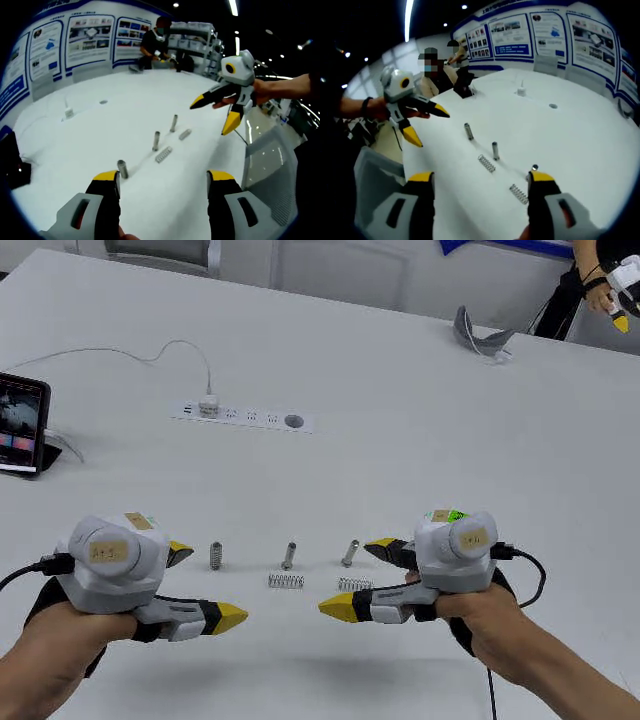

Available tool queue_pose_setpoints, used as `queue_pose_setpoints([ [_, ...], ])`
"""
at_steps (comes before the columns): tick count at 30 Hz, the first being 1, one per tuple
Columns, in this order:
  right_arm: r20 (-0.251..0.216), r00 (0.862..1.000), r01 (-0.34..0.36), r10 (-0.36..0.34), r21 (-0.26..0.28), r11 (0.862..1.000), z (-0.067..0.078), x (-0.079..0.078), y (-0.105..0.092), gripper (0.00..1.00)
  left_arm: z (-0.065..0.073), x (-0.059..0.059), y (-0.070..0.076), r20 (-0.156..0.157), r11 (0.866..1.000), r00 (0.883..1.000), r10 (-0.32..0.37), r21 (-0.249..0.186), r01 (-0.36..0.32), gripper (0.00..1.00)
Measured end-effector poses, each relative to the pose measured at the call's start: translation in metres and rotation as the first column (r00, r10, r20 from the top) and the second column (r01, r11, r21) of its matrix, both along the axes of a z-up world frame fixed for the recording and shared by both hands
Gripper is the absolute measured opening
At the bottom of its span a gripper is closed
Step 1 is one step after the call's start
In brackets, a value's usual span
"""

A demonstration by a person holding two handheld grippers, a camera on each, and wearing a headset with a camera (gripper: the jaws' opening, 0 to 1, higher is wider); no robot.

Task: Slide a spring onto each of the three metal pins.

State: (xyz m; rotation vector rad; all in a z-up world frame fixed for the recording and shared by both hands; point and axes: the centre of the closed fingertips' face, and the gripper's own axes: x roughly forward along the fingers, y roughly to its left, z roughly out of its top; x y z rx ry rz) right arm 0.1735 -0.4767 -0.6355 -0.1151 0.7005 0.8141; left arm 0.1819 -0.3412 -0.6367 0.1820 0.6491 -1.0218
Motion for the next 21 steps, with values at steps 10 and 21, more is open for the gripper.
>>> queue_pose_setpoints([
  [10,0.002,1.000,0.028,-0.028,-0.005,1.000,-0.002,-0.010,-0.012,0.79,-0.003,-0.002,-0.017,0.005,0.997,0.998,-0.070,0.029,0.070,0.72],
  [21,-0.004,0.998,0.070,-0.070,0.002,0.998,-0.001,-0.019,-0.025,0.80,-0.007,0.002,-0.037,0.003,0.988,0.990,-0.144,0.053,0.144,0.72],
])
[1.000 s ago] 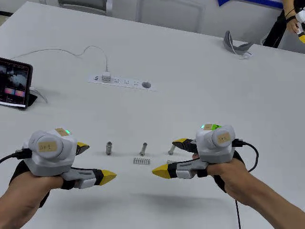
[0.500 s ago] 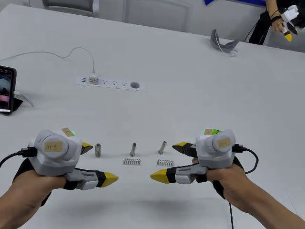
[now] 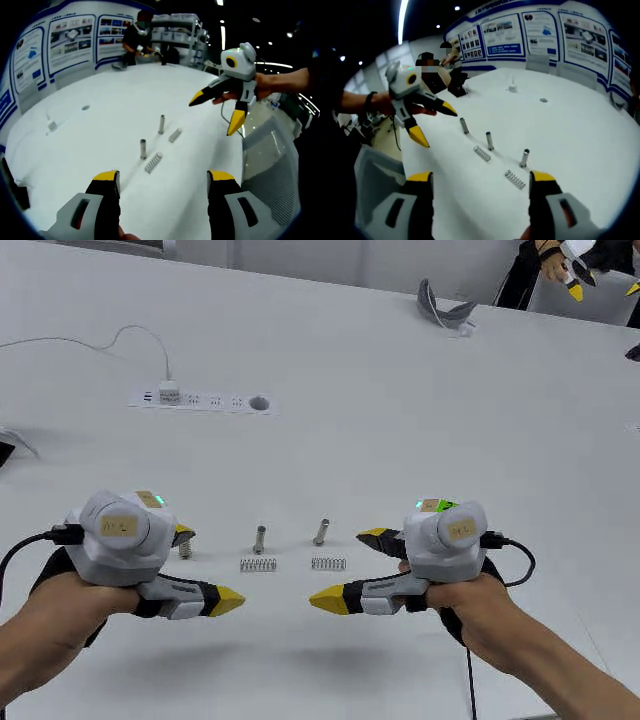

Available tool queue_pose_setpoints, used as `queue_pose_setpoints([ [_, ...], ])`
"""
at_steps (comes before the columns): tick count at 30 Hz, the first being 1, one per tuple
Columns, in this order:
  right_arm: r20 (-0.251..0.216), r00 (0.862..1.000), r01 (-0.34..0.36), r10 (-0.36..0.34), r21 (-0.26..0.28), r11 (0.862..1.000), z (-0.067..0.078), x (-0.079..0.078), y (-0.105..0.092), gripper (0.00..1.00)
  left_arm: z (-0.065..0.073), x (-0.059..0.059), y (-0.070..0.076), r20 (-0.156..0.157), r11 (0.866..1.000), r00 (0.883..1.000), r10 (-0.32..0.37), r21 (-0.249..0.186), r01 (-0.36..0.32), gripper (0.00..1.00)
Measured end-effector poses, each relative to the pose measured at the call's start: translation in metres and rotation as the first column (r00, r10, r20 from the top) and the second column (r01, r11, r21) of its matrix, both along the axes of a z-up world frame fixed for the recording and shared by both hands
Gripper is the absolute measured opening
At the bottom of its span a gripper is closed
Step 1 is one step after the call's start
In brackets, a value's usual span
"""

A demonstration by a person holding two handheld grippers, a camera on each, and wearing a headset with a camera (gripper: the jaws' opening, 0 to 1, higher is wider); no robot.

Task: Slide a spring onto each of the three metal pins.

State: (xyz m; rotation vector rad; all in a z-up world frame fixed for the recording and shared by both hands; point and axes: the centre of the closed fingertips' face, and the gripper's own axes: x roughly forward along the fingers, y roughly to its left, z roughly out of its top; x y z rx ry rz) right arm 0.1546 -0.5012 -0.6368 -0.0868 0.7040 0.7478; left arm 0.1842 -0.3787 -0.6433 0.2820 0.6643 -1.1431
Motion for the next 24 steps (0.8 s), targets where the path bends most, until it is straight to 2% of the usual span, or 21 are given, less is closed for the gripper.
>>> queue_pose_setpoints([
  [7,-0.004,1.000,0.026,-0.026,0.010,1.000,0.000,-0.006,-0.007,0.80,-0.006,0.005,-0.016,0.000,0.999,0.999,-0.043,0.011,0.043,0.73],
  [13,-0.011,0.999,0.049,-0.049,0.015,0.999,-0.002,-0.013,-0.017,0.80,-0.012,0.002,-0.029,-0.009,0.996,0.996,-0.083,0.030,0.084,0.73],
  [20,-0.022,0.997,0.075,-0.074,0.021,0.997,-0.006,-0.018,-0.028,0.80,-0.017,0.001,-0.037,-0.020,0.994,0.995,-0.098,0.041,0.098,0.71],
  [24,-0.025,0.996,0.082,-0.081,0.019,0.996,-0.006,-0.020,-0.031,0.80,-0.029,0.004,-0.038,-0.026,0.992,0.994,-0.107,0.065,0.109,0.69],
])
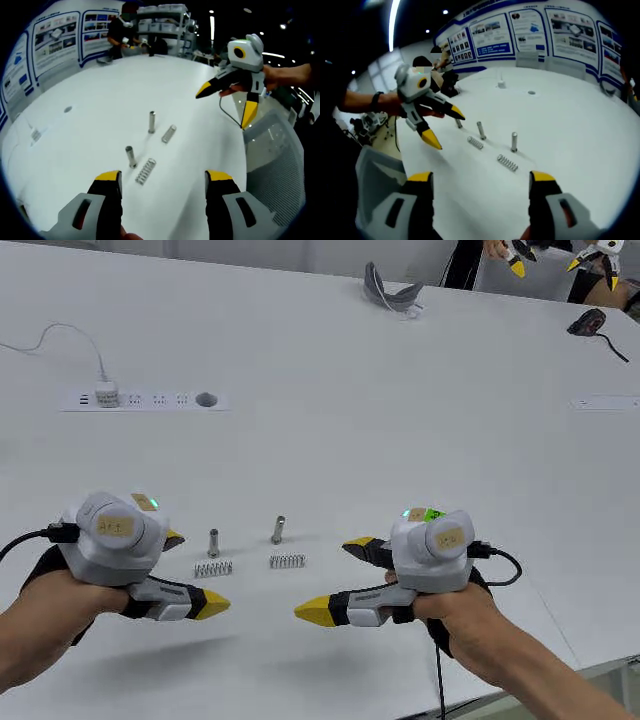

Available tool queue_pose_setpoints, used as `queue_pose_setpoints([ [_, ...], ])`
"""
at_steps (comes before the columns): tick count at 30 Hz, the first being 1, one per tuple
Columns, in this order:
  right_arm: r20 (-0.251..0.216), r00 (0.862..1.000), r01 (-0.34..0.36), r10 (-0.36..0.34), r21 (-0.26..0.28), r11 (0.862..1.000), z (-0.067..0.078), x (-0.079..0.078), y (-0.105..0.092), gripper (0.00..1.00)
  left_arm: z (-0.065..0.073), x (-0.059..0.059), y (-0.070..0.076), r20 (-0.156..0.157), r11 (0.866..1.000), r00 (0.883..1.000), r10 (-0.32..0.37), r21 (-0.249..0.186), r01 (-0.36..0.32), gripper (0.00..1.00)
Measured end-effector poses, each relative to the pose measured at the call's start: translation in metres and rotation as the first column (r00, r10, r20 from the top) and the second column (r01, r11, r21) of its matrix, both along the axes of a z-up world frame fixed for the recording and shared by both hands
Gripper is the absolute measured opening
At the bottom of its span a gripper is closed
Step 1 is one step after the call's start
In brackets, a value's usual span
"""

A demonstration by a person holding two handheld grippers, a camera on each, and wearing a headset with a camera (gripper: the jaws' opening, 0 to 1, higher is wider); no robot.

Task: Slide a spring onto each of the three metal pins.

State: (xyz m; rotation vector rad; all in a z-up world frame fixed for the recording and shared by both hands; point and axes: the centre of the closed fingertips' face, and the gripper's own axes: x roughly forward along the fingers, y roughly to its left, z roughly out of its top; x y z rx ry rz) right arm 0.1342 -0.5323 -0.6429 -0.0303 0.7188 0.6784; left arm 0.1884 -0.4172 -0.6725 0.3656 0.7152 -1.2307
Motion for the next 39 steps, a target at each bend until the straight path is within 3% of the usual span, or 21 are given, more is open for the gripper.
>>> queue_pose_setpoints([
  [12,-0.010,1.000,0.015,-0.015,0.012,1.000,-0.002,-0.006,-0.005,0.79,-0.032,0.005,-0.008,-0.047,0.999,0.999,-0.002,0.037,0.004,0.60],
  [20,-0.017,1.000,0.022,-0.022,0.014,1.000,-0.005,-0.010,-0.008,0.78,-0.046,0.010,-0.013,-0.050,0.999,0.999,0.011,0.047,-0.008,0.50],
  [30,-0.036,0.999,0.032,-0.031,0.015,0.999,-0.012,-0.016,-0.015,0.76,-0.053,0.017,-0.012,-0.024,0.998,1.000,0.008,0.063,-0.007,0.37],
  [39,-0.045,0.999,0.028,-0.027,0.012,1.000,-0.014,-0.015,-0.012,0.76,-0.055,0.023,-0.012,0.001,0.998,0.999,0.038,0.057,-0.038,0.16],
])
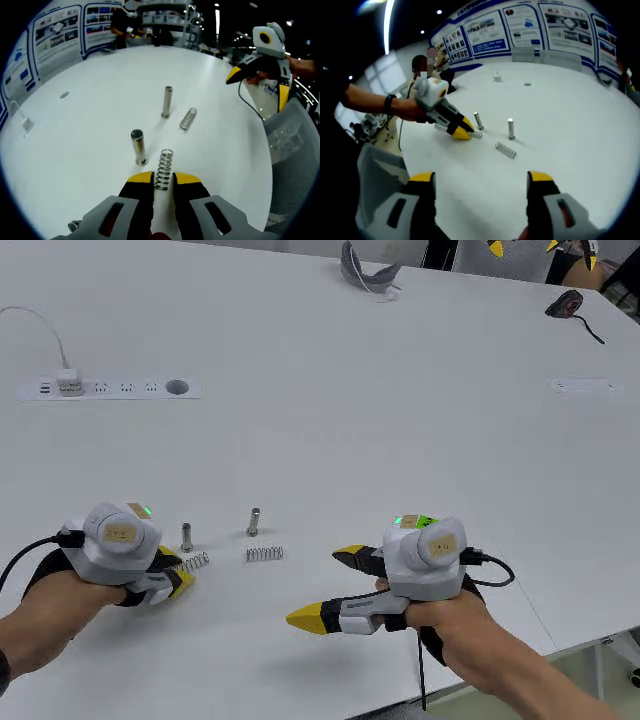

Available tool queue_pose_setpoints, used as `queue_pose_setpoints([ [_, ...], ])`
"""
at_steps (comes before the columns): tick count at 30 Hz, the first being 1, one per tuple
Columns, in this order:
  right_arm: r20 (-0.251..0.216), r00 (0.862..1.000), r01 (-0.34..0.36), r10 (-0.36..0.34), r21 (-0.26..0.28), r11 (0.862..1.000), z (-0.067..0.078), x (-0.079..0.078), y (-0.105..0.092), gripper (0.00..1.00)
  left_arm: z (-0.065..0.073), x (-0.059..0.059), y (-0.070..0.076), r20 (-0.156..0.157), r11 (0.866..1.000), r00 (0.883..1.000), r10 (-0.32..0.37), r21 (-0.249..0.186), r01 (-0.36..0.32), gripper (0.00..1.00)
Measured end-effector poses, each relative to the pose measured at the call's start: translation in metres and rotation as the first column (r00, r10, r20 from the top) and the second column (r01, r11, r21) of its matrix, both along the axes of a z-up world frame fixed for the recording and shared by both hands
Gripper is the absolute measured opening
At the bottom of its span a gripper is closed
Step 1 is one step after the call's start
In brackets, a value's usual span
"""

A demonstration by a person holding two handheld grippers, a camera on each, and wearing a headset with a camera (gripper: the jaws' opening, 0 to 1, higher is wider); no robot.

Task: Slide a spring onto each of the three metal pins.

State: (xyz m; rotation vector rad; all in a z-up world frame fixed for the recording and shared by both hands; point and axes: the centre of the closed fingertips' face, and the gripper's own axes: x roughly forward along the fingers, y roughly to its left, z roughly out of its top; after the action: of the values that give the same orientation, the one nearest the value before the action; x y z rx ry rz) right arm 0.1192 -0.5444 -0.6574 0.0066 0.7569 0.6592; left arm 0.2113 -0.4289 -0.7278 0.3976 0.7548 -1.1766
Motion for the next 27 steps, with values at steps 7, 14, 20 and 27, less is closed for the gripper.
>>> queue_pose_setpoints([
  [7,0.001,1.000,-0.023,0.023,-0.005,1.000,0.001,0.002,0.003,0.76,0.001,-0.005,0.011,0.016,1.000,1.000,-0.004,0.011,0.004,0.11],
  [14,-0.005,0.999,-0.042,0.042,0.007,0.999,0.000,0.001,0.009,0.75,0.002,-0.012,0.021,-0.007,1.000,1.000,0.026,-0.009,-0.026,0.10],
  [20,-0.010,0.998,-0.059,0.059,0.012,0.998,-0.001,0.001,0.015,0.75,0.008,-0.018,0.026,-0.005,0.999,1.000,0.026,-0.019,-0.026,0.10],
  [27,-0.008,0.997,-0.076,0.076,0.027,0.997,0.002,0.004,0.023,0.74,0.020,-0.022,0.029,0.013,0.999,0.999,0.032,-0.044,-0.031,0.10],
])
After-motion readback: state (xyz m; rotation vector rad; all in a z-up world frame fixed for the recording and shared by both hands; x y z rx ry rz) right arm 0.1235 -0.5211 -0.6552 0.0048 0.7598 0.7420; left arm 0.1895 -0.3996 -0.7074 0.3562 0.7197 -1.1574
